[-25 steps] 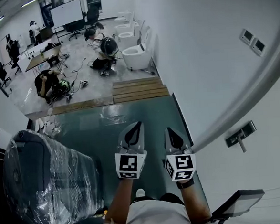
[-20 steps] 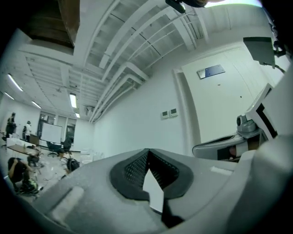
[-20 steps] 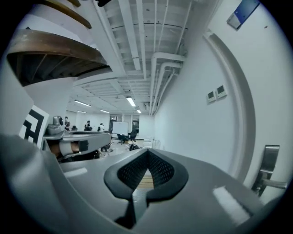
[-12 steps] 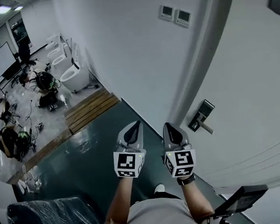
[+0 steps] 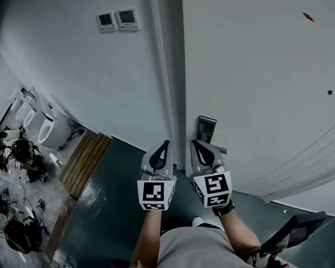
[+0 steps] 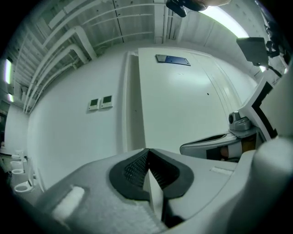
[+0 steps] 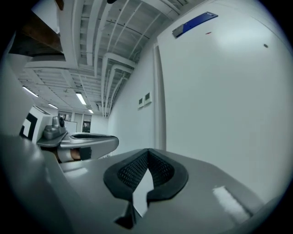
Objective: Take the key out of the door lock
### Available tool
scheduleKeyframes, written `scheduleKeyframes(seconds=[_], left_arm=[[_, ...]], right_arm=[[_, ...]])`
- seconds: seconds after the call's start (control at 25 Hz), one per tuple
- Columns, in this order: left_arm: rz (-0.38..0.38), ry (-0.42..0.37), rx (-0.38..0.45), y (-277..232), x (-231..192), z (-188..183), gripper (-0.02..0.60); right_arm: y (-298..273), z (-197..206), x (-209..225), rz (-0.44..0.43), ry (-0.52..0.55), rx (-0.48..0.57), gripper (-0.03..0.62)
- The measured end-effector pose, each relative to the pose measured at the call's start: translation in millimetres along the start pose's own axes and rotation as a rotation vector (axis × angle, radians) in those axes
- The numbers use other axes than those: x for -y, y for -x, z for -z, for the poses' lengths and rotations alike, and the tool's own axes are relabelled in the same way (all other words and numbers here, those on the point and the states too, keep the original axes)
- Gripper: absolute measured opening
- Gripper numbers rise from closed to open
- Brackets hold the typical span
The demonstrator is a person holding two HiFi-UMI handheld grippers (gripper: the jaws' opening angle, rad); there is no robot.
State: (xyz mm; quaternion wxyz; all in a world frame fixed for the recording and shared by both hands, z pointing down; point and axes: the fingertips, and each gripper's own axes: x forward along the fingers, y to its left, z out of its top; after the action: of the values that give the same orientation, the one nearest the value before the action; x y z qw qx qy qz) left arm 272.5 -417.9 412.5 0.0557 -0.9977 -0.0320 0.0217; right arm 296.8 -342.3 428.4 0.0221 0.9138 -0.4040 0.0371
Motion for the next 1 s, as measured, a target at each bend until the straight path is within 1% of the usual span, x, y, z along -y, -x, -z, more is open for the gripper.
scheduleKeyframes(seconds=[0.08,0.28,0.44,0.52,0.6,0.76,0.88,1.0], left_arm=[[0.063,0.001,0.002,-21,2,4,0.002],[0.232,0.004,0.023,-70,-4,6,0.002],[0.359,-0.004,0.027,-93,-9,14,0.002],[0.410,0.011,0.017,-98,-14,25,0.002],[0.446,0.033,0.000,-103,-15,37,0.002],[0.511,0.057,-0.026,-116,-1,51,0.003],[0.541,0.087,-0.036,-126,8,60,0.003],[0.542,0.107,-0.039,-134,11,62,0.005]], right_arm=[[-7,6,17,0.066,-0.012,-0.013,-0.006],[-27,5,48,0.243,-0.021,-0.017,-0.005],[-30,12,63,0.404,-0.046,-0.036,-0.005],[-23,24,64,0.481,-0.064,-0.061,-0.005],[-15,38,66,0.539,-0.082,-0.089,-0.005],[2,59,81,0.609,-0.121,-0.134,-0.006],[8,63,84,0.619,-0.108,-0.141,-0.005],[12,76,85,0.610,-0.115,-0.153,-0.005]])
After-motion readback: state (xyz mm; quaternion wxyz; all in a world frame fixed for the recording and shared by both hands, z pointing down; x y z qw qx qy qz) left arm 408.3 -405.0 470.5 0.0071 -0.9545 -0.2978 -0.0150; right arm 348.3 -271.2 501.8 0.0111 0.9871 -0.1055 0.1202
